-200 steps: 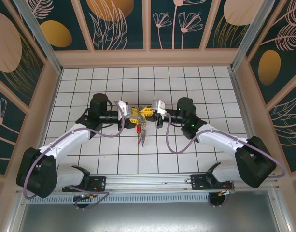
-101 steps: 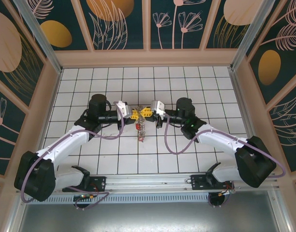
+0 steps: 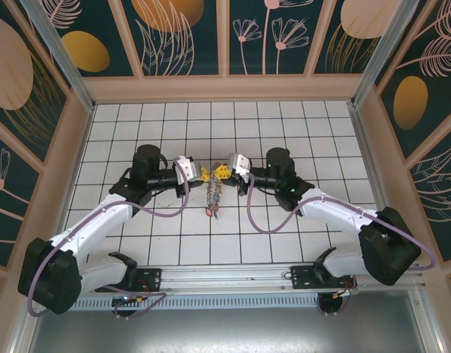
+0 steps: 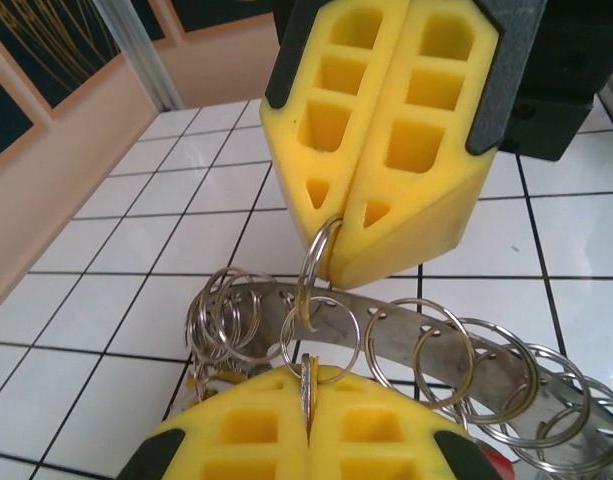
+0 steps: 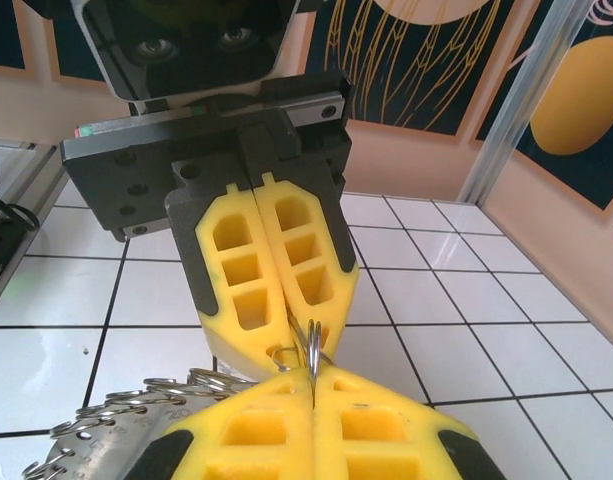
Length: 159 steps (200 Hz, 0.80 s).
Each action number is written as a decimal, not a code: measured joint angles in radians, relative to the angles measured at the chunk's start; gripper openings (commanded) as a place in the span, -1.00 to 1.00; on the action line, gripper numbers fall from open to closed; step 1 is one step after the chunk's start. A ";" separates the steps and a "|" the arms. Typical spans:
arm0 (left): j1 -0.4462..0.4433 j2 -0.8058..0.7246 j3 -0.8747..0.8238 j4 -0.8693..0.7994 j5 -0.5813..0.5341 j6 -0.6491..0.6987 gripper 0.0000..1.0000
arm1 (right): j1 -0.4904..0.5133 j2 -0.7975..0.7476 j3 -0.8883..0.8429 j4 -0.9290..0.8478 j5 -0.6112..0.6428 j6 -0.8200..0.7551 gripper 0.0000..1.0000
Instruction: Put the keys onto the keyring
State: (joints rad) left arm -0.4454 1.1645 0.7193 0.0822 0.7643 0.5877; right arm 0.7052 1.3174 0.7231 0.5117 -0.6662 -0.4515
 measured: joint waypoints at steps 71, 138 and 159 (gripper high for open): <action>0.000 -0.056 0.000 -0.050 -0.078 0.108 -1.00 | 0.011 0.032 0.087 -0.157 0.009 -0.051 -1.00; -0.002 -0.109 0.002 -0.086 -0.163 0.233 -1.00 | 0.048 0.102 0.159 -0.266 0.051 -0.093 -1.00; -0.006 -0.110 0.014 -0.112 -0.190 0.290 -1.00 | 0.056 0.111 0.163 -0.265 0.070 -0.090 -1.00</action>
State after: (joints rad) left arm -0.4515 1.0546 0.7330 -0.0299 0.5747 0.8772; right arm 0.7609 1.4284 0.8864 0.2466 -0.5964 -0.5411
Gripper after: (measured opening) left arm 0.064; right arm 0.047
